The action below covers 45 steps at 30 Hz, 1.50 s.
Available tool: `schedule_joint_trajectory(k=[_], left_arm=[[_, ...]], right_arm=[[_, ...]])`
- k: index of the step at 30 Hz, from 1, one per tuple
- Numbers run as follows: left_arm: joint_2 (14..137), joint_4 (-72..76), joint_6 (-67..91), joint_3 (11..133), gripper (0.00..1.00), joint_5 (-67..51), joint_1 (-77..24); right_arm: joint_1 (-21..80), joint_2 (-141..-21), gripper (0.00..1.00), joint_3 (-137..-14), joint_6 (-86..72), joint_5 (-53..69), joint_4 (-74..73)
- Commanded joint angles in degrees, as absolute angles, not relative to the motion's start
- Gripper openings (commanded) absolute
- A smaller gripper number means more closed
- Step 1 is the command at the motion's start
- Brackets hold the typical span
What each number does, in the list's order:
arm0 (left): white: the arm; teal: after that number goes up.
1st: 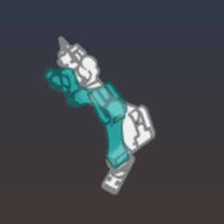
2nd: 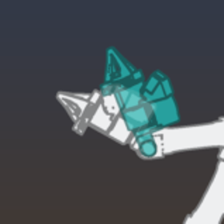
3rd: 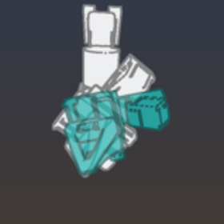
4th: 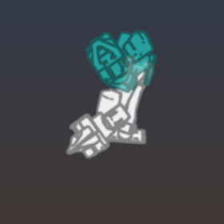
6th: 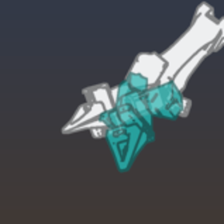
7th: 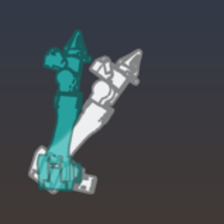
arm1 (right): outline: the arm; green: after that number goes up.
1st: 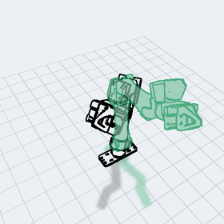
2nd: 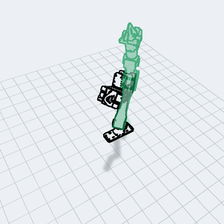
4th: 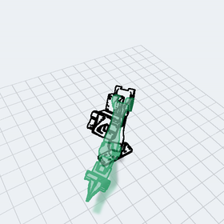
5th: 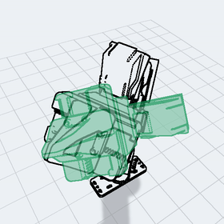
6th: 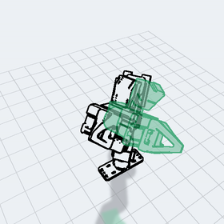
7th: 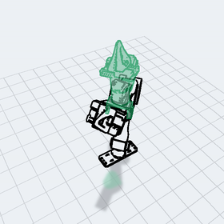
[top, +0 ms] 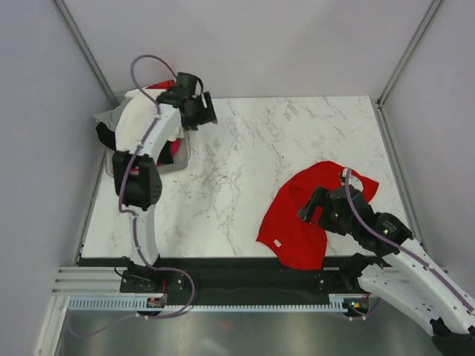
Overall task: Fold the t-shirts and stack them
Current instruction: Flatten the tshirt out
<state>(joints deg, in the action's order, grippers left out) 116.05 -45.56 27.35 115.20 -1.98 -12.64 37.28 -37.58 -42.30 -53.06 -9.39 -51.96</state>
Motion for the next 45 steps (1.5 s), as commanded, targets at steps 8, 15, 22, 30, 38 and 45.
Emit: schedule_joint_trajectory(k=[8,15,22,30,38,45], left_arm=[[126.0,-51.2,22.7,112.7,0.83,1.1,-8.1],[118.6,-51.1,21.0,103.5,0.82,3.3,-1.2],[102.1,-49.7,22.2,91.4,0.84,2.2,-7.6],[78.3,-48.3,22.6,74.2,0.84,-1.9,-8.5],[56.4,-51.3,25.8,63.6,0.82,-5.8,-10.9],[52.6,-47.3,33.5,49.6,0.77,-6.2,-15.9]], right_arm=[[37.5,-41.0,0.98,-42.7,-52.2,-12.8,-56.1],[37.6,-49.3,0.98,-36.7,-52.0,-14.9,-47.7],[38.8,-67.3,0.98,-34.1,-51.3,-10.6,-31.2],[45.9,-85.9,0.98,-44.5,-57.4,2.8,-12.1],[49.0,-100.7,0.98,-91.5,-47.5,-7.1,-40.0],[48.5,-74.7,0.98,-61.5,-58.1,-20.4,-40.8]])
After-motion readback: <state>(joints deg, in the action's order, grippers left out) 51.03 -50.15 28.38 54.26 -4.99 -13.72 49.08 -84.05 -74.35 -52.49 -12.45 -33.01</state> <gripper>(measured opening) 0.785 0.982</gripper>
